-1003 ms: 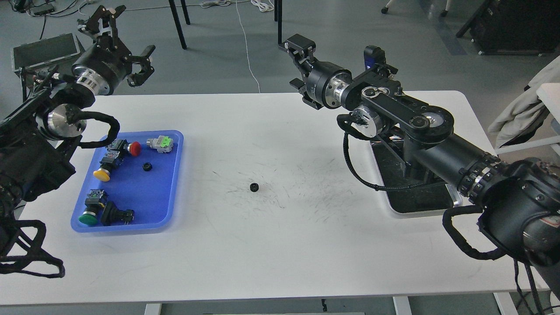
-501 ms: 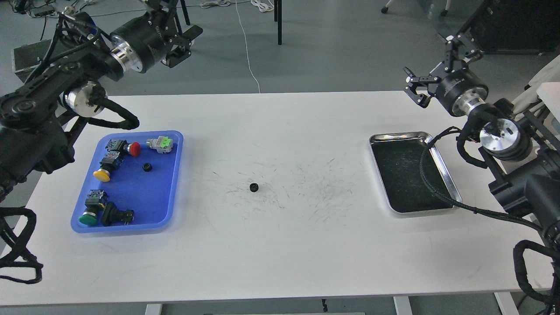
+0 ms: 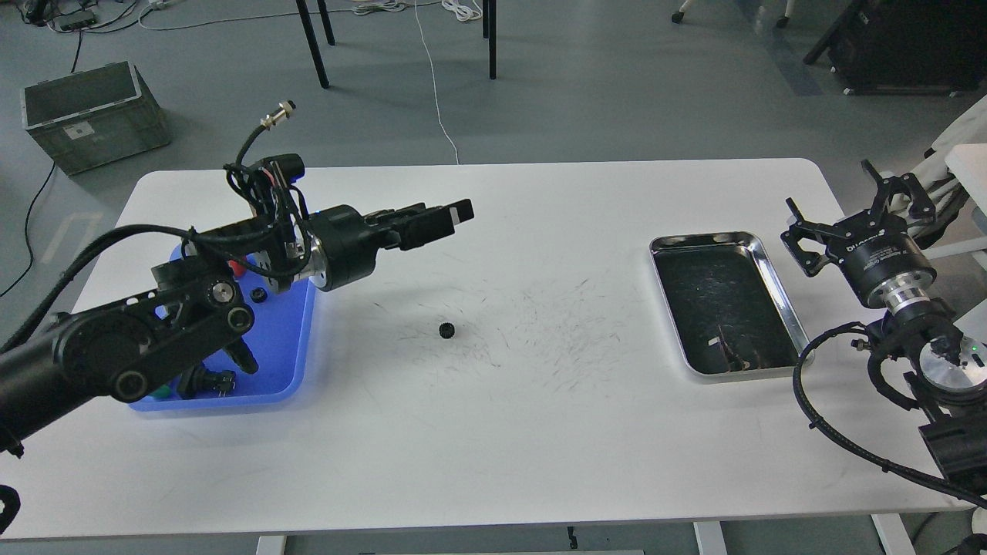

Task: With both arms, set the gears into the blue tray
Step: 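Reach the left gripper to the black part on the table and grasp it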

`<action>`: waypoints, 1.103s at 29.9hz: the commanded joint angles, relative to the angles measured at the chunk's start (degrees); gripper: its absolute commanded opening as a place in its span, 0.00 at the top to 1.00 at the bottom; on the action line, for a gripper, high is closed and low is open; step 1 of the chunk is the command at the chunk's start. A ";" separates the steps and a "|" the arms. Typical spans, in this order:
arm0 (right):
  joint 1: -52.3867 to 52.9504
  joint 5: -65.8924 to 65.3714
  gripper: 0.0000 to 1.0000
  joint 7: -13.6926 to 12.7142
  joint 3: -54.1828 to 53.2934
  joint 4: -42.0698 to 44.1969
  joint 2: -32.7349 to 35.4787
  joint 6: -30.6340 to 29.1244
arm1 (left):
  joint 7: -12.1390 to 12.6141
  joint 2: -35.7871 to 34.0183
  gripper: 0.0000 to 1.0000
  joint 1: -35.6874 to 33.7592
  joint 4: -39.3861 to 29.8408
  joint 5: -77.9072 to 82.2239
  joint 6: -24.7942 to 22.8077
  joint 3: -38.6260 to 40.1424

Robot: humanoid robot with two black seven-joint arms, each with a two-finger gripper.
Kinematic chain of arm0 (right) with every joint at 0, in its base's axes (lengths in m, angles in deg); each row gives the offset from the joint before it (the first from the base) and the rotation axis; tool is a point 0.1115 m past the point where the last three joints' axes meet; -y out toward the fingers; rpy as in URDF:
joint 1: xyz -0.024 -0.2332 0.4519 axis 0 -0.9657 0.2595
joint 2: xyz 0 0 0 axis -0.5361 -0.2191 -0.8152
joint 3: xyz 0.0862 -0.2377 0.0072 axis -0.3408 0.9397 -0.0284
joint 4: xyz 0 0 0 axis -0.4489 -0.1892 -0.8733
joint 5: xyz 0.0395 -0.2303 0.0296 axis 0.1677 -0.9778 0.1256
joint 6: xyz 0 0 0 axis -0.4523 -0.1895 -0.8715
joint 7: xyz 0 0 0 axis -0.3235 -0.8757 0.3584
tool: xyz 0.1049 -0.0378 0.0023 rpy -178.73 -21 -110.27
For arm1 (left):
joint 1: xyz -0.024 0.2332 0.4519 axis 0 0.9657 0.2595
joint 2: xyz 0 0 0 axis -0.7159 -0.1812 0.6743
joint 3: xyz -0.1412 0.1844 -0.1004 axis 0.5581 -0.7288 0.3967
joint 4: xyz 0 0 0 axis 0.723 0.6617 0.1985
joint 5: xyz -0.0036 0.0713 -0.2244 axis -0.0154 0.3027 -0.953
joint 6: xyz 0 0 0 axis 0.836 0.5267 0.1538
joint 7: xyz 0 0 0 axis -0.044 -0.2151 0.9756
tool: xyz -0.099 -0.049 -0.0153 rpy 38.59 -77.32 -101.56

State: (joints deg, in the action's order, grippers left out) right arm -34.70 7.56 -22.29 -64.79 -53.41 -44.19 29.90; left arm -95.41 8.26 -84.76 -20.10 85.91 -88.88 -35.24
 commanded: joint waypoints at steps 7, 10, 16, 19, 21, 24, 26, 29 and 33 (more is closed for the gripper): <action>-0.12 -0.22 0.04 0.09 1.33 -2.13 -0.11 -0.01 | 2.06 4.15 0.04 8.04 3.62 24.77 10.62 -4.57; 0.24 -0.22 0.04 0.09 1.77 -2.75 -0.82 -0.01 | 2.06 7.23 0.04 8.04 6.95 27.24 11.49 -4.84; 0.24 -0.31 0.04 0.09 1.77 -3.10 -1.26 -0.01 | 2.06 10.92 0.05 8.04 13.28 28.65 12.29 -4.92; 0.24 -0.31 0.04 0.09 1.77 -3.10 -1.26 -0.01 | 2.06 12.33 0.05 8.04 16.45 28.67 14.21 -5.01; 0.24 -0.31 0.04 0.09 1.69 -3.10 -1.26 -0.01 | 1.97 12.95 0.07 7.95 18.73 28.67 15.10 -5.71; 0.24 -0.31 0.04 0.17 1.69 -3.10 -1.17 -0.01 | 1.97 13.21 0.11 7.95 20.41 28.67 16.15 -6.42; 0.24 -0.31 0.04 0.17 1.69 -3.10 -1.26 -0.01 | 1.88 13.30 0.12 7.95 20.76 28.67 16.24 -6.42; 0.24 -0.31 0.04 0.18 1.69 -3.10 -1.26 -0.01 | 1.88 14.35 0.18 7.95 22.34 28.67 16.33 -6.42; 0.24 -0.31 0.04 0.18 1.69 -3.10 -1.26 -0.01 | 1.97 14.97 0.33 7.95 23.14 28.67 16.33 -6.42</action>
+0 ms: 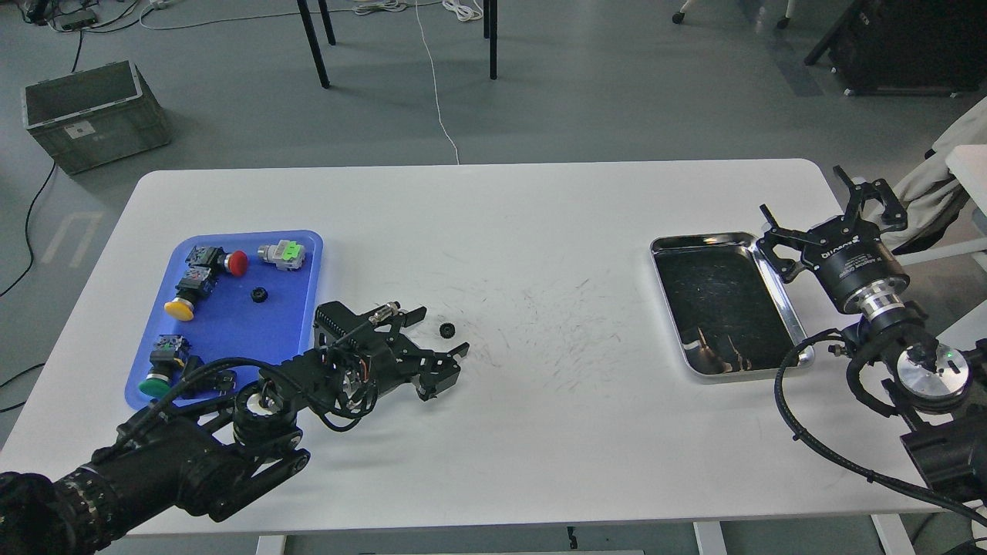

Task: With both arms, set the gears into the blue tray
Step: 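Reach the left gripper to the black part on the table and grasp it, then carry the black part into the blue tray and release it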

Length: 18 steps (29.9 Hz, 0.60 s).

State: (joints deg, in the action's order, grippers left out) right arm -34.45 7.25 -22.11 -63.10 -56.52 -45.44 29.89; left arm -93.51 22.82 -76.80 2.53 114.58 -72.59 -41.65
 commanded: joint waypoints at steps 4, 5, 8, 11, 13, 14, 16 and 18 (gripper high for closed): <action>-0.02 0.00 0.04 0.00 0.00 0.00 -0.01 0.00 | 0.16 0.40 0.59 -0.01 0.60 0.00 0.04 -0.18; -0.02 0.00 0.04 0.00 0.00 0.00 -0.01 0.00 | 0.07 0.32 0.66 -0.09 0.60 0.00 -0.05 -0.18; -0.02 0.00 0.04 0.00 0.00 0.00 -0.01 0.00 | 0.07 0.32 0.92 -0.09 0.60 0.00 -0.22 -0.18; 0.07 0.00 0.04 0.00 0.00 0.00 -0.01 0.00 | 0.07 0.23 0.95 -0.18 0.60 0.00 -0.22 -0.09; 0.07 0.00 0.04 0.00 0.00 0.00 -0.01 0.00 | 0.07 0.23 0.95 -0.36 0.51 0.00 -0.22 -0.09; 0.16 0.00 0.04 0.00 0.00 0.00 -0.01 0.00 | 0.07 0.14 0.95 -0.44 0.51 0.00 -0.22 0.00; 0.33 0.00 0.04 0.00 0.00 0.00 -0.01 0.00 | 0.07 -0.29 0.96 -0.53 -0.01 0.00 -0.22 0.09; 0.77 0.00 0.04 0.00 0.00 0.00 -0.01 0.00 | 0.16 -0.91 0.96 -0.88 -0.89 0.00 -0.14 0.44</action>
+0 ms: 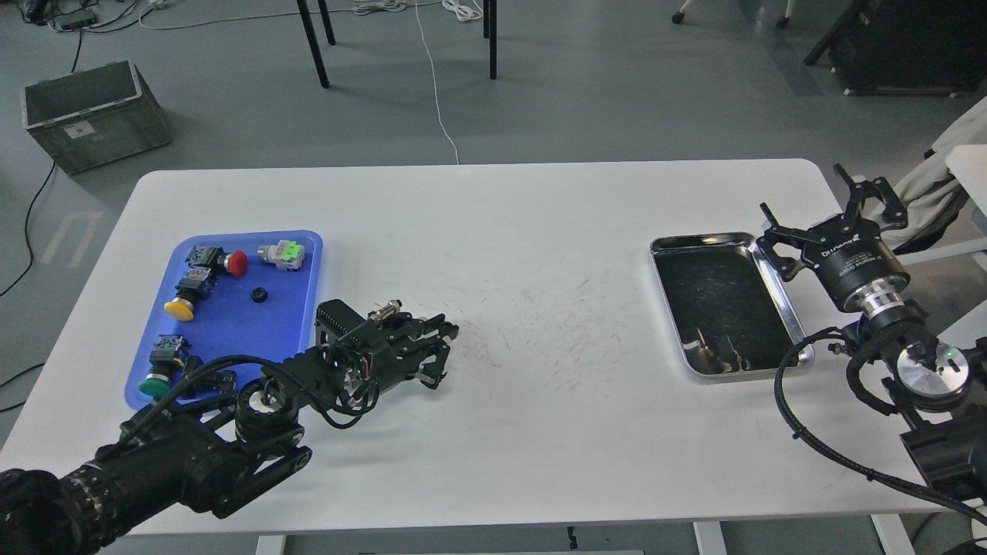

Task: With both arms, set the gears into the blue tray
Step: 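Carry the black part into the blue tray and release it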

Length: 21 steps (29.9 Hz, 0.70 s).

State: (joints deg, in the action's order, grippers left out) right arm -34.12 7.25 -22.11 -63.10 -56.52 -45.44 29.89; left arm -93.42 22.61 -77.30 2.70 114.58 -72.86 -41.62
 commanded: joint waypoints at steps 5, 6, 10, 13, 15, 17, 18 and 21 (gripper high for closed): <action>1.32 0.00 0.04 -0.09 0.09 0.00 -0.01 0.00 | 1.30 -9.03 0.95 -4.24 -10.88 -3.69 0.14 3.03; 1.59 0.00 0.04 0.00 0.09 0.00 -0.01 0.00 | 1.65 -10.97 0.95 -4.94 -13.78 -6.32 0.14 3.91; 1.68 0.00 0.04 -0.09 0.27 -0.08 -0.01 0.00 | 3.59 -21.50 0.95 -7.49 -22.76 -14.25 -0.30 6.12; 1.76 -0.09 0.04 -0.09 0.35 -0.26 -0.01 0.00 | 3.59 -29.60 0.95 -7.59 -25.76 -18.38 -0.48 5.86; 1.76 -0.09 0.04 -0.09 0.35 -0.26 0.08 0.00 | 2.80 -33.64 0.95 -6.54 -26.11 -20.23 -0.22 5.24; 1.76 -0.09 0.04 -0.09 0.35 -0.26 0.08 0.00 | 1.93 -35.67 0.95 -3.65 -26.11 -21.20 0.40 4.89; 1.76 -0.09 0.04 -0.09 0.35 -0.26 0.08 0.00 | 1.40 -35.94 0.95 -0.85 -26.11 -21.81 0.84 5.15; 1.76 -0.09 0.04 -0.09 0.35 -0.17 0.17 0.00 | 1.04 -35.77 0.95 4.00 -25.41 -22.26 1.98 5.07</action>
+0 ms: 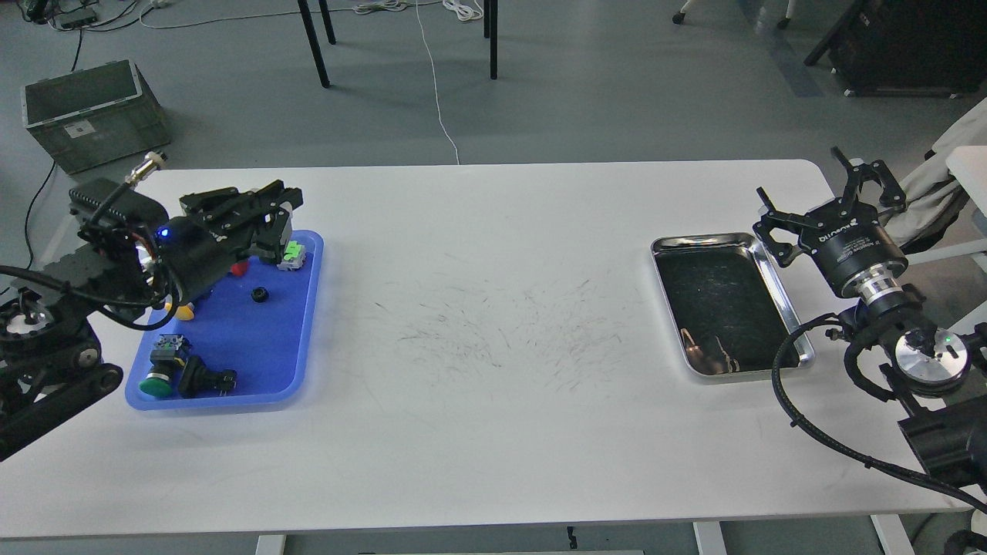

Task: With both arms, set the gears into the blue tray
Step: 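Carry the black part into the blue tray and release it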

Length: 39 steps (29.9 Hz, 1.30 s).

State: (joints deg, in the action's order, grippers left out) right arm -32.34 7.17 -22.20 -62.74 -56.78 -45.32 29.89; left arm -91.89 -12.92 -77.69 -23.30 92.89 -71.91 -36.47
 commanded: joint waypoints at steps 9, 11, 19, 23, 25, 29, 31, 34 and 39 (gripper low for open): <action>-0.02 0.00 0.04 0.01 -0.01 -0.08 0.13 0.00 | -0.66 4.76 0.95 9.59 7.61 -0.22 2.53 -0.61; -0.02 0.00 0.04 0.01 -0.01 0.01 0.13 0.00 | -0.93 5.55 0.95 9.68 9.19 -0.30 2.53 -0.70; -0.19 0.00 0.04 0.01 -0.01 0.01 0.49 0.00 | -1.98 6.87 0.93 9.59 15.17 -0.57 2.52 -2.72; -0.28 0.00 0.04 0.01 -0.01 -0.08 0.49 0.00 | -2.16 7.93 0.91 9.50 17.19 -0.57 2.53 -2.81; -0.28 0.00 0.04 0.01 -0.01 -0.08 0.49 0.00 | -2.42 8.02 0.87 9.59 17.99 -0.57 2.52 -2.72; -0.28 0.00 0.04 0.01 -0.01 0.01 0.49 0.00 | -2.42 8.37 0.66 9.42 17.99 -0.66 2.61 -2.72; -0.28 0.00 0.04 0.09 -0.01 0.01 0.49 0.00 | -2.42 8.46 0.52 9.24 17.99 -0.66 2.61 -2.63; -0.10 0.00 0.04 0.09 0.08 0.01 0.40 0.00 | -2.51 8.46 0.33 9.06 17.99 -0.83 2.61 -2.54; -0.02 0.00 0.04 0.01 0.00 -0.08 0.40 0.00 | -2.60 8.46 0.12 8.28 17.90 -2.50 2.70 -1.75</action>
State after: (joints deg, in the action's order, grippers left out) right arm -32.40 7.17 -22.14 -62.67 -56.79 -44.90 29.89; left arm -94.46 -4.47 -68.90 -5.31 91.60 -69.23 -38.50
